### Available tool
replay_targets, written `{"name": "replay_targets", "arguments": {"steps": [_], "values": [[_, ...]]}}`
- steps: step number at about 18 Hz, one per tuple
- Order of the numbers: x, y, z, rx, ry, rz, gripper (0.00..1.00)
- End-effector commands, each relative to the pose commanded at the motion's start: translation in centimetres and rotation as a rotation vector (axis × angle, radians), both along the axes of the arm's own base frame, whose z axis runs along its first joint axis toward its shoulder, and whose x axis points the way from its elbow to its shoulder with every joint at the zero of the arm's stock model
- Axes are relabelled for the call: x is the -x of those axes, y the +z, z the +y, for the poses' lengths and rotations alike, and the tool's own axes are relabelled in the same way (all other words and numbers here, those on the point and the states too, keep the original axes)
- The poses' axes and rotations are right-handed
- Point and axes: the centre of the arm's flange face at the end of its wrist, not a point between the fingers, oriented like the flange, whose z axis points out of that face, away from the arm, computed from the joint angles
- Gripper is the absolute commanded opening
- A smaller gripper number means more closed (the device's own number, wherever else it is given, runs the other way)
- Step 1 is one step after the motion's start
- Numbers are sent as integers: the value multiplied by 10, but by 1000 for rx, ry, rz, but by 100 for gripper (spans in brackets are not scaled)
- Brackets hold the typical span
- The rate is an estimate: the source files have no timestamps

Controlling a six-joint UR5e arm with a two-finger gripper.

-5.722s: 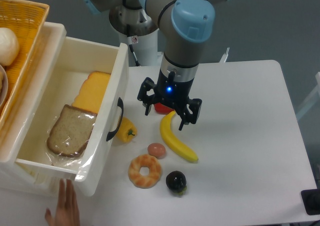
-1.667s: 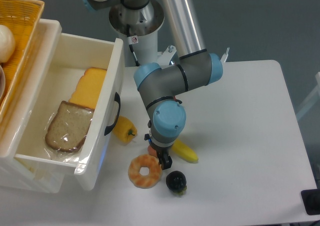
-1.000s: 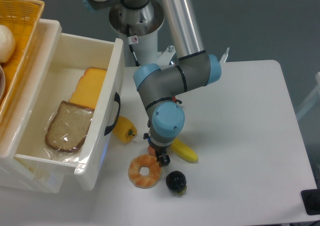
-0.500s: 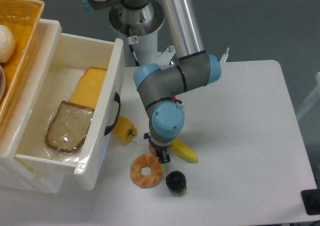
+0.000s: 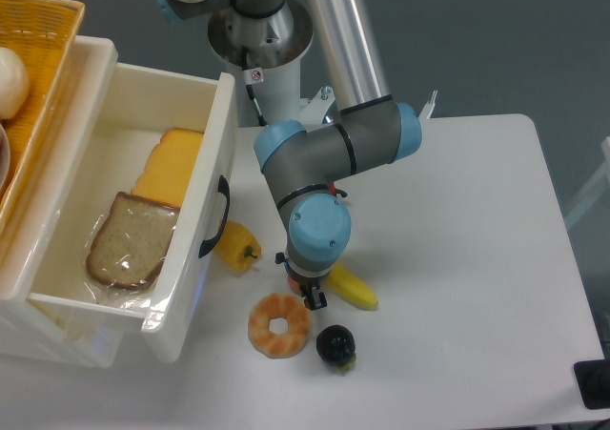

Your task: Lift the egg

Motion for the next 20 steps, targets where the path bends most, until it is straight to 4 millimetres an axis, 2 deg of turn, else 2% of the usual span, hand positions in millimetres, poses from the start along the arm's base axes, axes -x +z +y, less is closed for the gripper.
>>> {"name": "replay_targets", "arguments": {"steps": [3, 7, 10, 15, 20], "values": [[4, 11, 3, -11, 9, 19, 32], [6, 45, 5, -49, 18, 61, 32], [15, 76, 5, -91, 100, 97, 32], [20, 116, 7, -141, 163, 145, 32], [30, 136, 6, -209, 279, 118, 32]]}}
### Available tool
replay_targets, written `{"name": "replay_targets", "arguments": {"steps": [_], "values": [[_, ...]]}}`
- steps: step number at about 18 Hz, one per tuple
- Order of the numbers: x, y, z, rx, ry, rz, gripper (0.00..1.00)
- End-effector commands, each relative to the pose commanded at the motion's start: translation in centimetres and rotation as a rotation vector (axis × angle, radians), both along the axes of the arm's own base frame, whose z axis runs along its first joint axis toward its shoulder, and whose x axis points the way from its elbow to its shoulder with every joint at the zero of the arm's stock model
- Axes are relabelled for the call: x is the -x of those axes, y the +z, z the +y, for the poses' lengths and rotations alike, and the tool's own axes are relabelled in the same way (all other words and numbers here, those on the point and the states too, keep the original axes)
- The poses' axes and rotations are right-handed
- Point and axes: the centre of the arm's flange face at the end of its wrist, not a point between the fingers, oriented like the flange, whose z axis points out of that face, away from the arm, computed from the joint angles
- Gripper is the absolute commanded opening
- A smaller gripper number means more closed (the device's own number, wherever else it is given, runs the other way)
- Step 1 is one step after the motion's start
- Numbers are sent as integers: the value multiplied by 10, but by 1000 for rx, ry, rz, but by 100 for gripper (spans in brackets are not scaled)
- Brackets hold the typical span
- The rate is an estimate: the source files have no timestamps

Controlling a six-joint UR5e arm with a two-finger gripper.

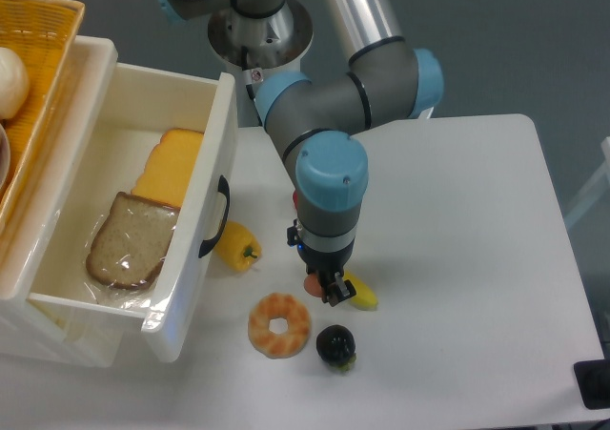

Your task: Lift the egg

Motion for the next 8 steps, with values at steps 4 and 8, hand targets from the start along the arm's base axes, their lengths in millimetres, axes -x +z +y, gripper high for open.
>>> {"name": "replay_targets", "arguments": {"steps": [4, 8], "values": [[4, 2, -3, -4, 0, 1, 32], [2, -2, -3, 1, -5, -4, 32]]}}
